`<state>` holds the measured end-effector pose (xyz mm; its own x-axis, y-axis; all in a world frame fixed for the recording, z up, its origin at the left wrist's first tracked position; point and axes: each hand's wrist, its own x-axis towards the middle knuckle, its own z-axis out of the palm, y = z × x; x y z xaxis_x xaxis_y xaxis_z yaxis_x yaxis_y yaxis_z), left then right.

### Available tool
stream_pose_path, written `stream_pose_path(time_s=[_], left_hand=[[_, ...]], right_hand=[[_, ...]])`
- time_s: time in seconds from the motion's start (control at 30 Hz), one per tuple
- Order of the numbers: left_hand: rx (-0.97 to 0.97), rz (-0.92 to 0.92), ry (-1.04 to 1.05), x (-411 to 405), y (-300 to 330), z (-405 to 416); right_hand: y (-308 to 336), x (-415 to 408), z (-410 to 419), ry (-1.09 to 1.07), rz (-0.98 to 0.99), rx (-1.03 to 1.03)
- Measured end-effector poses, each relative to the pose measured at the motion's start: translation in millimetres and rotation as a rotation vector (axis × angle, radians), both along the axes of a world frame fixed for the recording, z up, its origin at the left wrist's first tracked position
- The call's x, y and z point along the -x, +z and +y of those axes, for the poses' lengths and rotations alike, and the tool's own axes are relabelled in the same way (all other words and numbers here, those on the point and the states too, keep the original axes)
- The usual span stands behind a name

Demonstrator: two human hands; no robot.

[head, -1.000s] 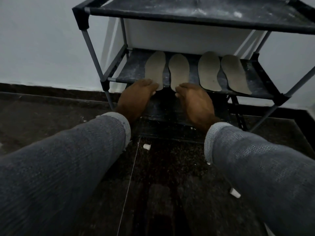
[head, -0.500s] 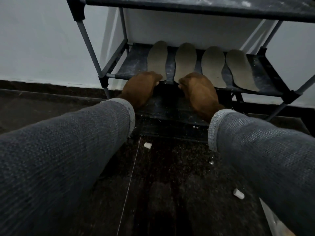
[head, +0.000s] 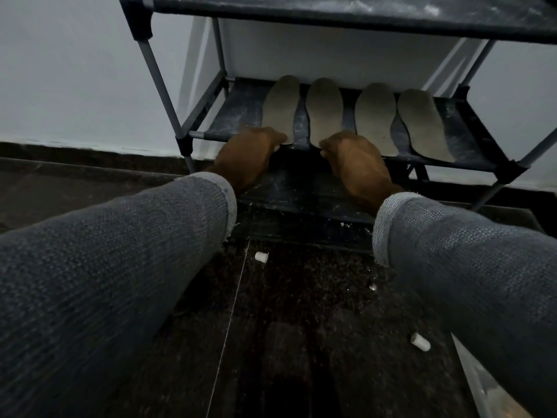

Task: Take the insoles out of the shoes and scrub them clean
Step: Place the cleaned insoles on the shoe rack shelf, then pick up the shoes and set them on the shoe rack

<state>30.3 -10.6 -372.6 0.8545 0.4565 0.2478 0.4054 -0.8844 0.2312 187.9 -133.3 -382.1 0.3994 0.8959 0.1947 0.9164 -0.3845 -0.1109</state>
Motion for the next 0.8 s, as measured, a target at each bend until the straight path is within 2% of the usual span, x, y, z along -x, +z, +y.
stream_pose_path(time_s=[0.3,0.53,0.8], left_hand=[[0.026,-0.1,0.042,46,1,-20],[0.081,-0.082,0.167,128,14,-78],[0.189,0.055,0.291,219,44,-155]], right_hand=[[8,32,-34,0.063,0.053,-0.295],[30,91,-75,0.07,0.122,-0.199],[56,170,-129,0.195,0.195,-0.077]])
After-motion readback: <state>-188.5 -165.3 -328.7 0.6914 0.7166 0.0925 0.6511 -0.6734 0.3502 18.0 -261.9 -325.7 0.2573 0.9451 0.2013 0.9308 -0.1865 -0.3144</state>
